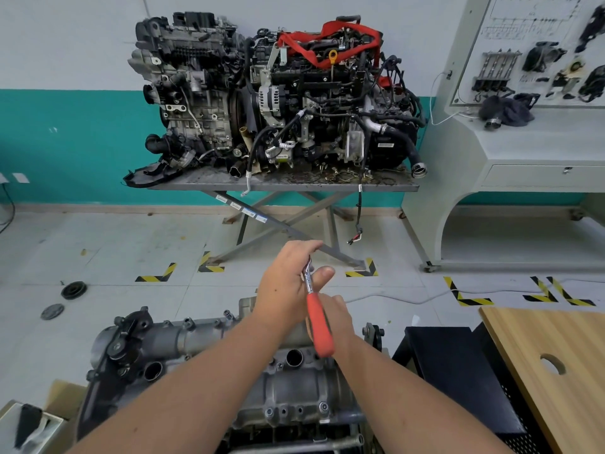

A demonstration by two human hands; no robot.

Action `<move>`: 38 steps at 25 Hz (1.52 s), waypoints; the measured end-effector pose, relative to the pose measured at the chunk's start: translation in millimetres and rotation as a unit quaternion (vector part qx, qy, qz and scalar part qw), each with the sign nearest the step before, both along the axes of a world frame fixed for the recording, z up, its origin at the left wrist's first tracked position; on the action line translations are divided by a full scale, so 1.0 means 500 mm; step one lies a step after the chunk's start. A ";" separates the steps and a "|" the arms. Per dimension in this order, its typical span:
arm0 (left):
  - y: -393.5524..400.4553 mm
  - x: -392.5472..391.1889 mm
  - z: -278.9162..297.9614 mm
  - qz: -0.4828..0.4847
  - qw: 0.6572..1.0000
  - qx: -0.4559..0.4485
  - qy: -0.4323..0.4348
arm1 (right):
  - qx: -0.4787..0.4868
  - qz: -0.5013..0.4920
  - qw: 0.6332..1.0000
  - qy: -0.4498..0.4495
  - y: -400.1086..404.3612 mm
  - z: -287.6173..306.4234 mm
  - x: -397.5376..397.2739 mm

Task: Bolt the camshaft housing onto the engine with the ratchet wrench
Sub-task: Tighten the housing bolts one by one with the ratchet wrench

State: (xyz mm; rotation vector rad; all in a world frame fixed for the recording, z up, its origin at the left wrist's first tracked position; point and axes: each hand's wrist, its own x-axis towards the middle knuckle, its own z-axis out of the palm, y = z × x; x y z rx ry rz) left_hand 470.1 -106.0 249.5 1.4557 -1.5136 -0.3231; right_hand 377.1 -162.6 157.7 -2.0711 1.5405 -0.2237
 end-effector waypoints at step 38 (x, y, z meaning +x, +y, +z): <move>0.007 0.011 0.000 -0.020 0.999 -0.025 0.017 | 0.022 -0.015 0.999 -0.033 -0.003 -0.001 -0.002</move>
